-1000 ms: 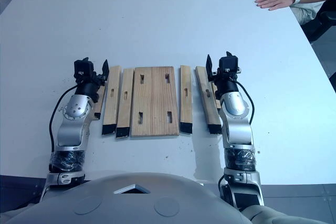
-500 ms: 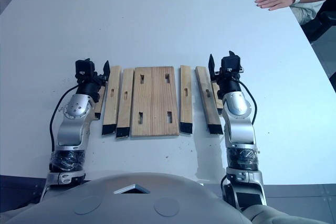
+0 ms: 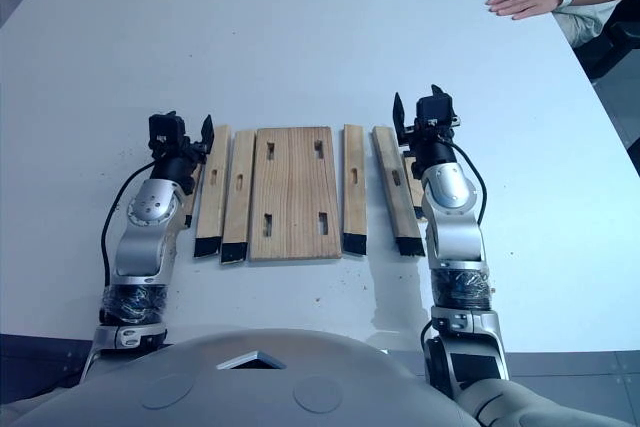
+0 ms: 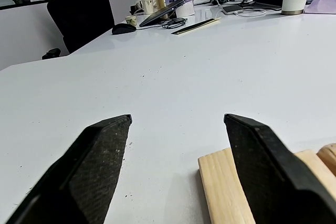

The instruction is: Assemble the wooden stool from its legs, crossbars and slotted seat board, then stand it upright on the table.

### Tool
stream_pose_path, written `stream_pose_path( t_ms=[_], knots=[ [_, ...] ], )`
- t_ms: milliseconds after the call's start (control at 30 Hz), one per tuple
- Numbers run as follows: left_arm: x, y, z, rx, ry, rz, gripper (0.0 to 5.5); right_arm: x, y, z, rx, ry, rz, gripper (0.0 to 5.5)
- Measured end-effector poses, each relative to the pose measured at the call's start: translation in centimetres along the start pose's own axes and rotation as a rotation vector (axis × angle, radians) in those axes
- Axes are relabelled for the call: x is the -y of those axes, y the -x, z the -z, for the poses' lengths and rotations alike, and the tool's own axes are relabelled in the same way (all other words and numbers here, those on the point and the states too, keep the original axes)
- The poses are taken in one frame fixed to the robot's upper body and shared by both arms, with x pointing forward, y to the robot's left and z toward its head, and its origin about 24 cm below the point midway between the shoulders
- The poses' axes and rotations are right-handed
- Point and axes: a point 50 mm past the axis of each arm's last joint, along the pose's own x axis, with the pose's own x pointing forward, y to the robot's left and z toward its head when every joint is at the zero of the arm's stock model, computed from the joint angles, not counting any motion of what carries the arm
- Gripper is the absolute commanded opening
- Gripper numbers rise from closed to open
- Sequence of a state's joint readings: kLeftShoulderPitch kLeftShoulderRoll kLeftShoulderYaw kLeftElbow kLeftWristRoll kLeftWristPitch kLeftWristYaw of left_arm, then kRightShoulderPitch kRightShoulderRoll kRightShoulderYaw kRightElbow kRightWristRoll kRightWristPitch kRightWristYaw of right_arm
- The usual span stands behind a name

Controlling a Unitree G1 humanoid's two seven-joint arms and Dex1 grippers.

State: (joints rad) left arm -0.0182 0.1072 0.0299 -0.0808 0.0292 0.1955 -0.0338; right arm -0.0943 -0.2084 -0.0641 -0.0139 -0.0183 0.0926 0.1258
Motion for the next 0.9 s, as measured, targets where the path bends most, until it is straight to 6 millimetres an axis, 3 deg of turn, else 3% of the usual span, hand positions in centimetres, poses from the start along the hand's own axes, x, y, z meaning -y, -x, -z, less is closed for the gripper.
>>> stream_pose_path(
  t_ms=[733, 900],
  knots=[
    [0.0, 0.1, -0.7, 0.019, -0.001, -0.005, 3.3, 0.0, 0.0, -0.2, 0.011, -0.004, 0.01, 3.17],
    [-0.4, 1.8, -2.3, -0.013, -0.039, 0.036, 3.3, 0.3, 0.8, -0.4, 0.026, -0.003, 0.035, 3.17]
  ],
)
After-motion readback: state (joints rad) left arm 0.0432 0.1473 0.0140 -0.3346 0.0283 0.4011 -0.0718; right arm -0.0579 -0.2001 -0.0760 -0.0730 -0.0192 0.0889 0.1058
